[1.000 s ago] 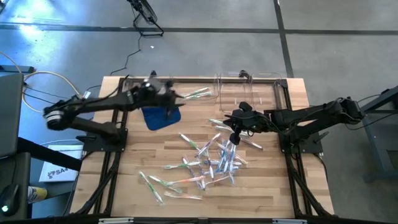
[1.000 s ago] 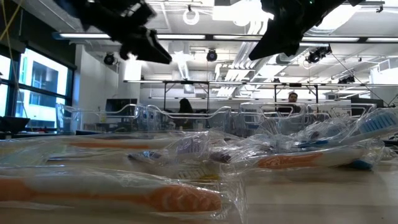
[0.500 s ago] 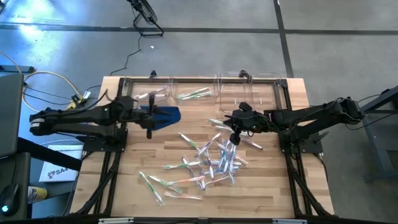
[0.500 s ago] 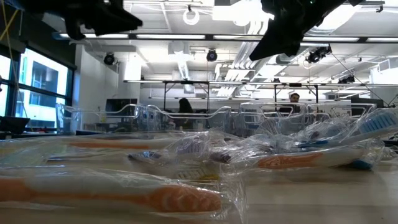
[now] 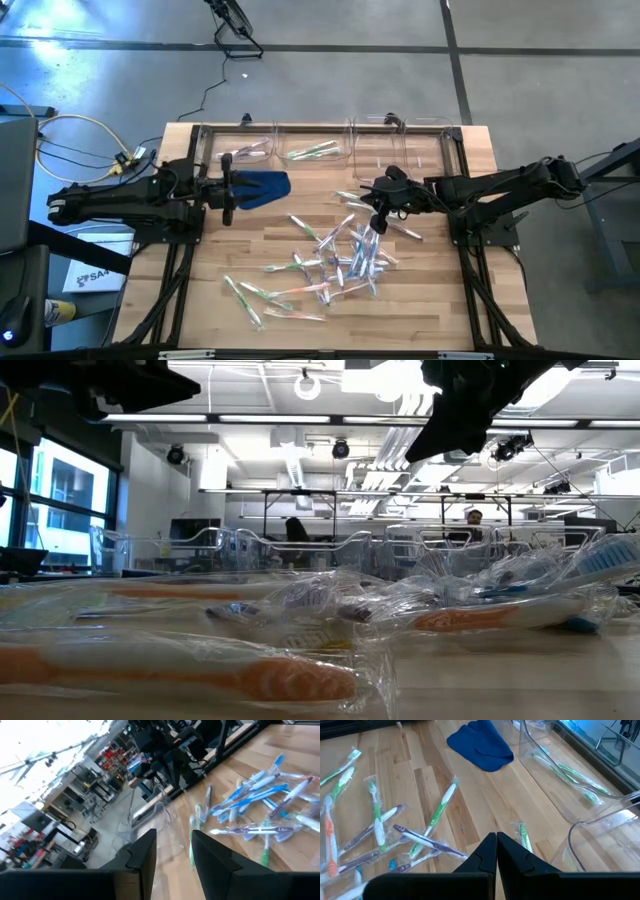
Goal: Pick & Place Toothbrushes
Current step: Put the violet toothbrush into the left transparent bin
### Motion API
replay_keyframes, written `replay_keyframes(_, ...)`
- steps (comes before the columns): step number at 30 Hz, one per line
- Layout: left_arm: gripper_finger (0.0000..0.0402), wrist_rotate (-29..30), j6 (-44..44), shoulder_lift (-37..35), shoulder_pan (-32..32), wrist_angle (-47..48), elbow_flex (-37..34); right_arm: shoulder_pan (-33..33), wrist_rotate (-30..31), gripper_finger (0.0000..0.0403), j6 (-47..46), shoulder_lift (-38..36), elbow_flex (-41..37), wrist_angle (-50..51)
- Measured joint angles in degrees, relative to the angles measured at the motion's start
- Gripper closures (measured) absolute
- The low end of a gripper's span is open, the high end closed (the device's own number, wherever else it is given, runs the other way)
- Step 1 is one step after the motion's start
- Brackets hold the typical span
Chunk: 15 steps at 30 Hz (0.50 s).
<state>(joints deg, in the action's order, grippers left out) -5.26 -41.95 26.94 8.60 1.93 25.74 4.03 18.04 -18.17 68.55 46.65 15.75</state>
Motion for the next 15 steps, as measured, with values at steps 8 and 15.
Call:
replay_keyframes(8,0.0281,0.00,0.22,0.31,0.00,0.17,0.00,-0.01,0.02,0.0398,0.29,0.00,0.00,0.00)
replay_keyframes(15,0.0281,0.00,0.22,0.26,0.00,0.13,0.00,0.00,0.02,0.0398,0.39,0.00,0.00,0.00)
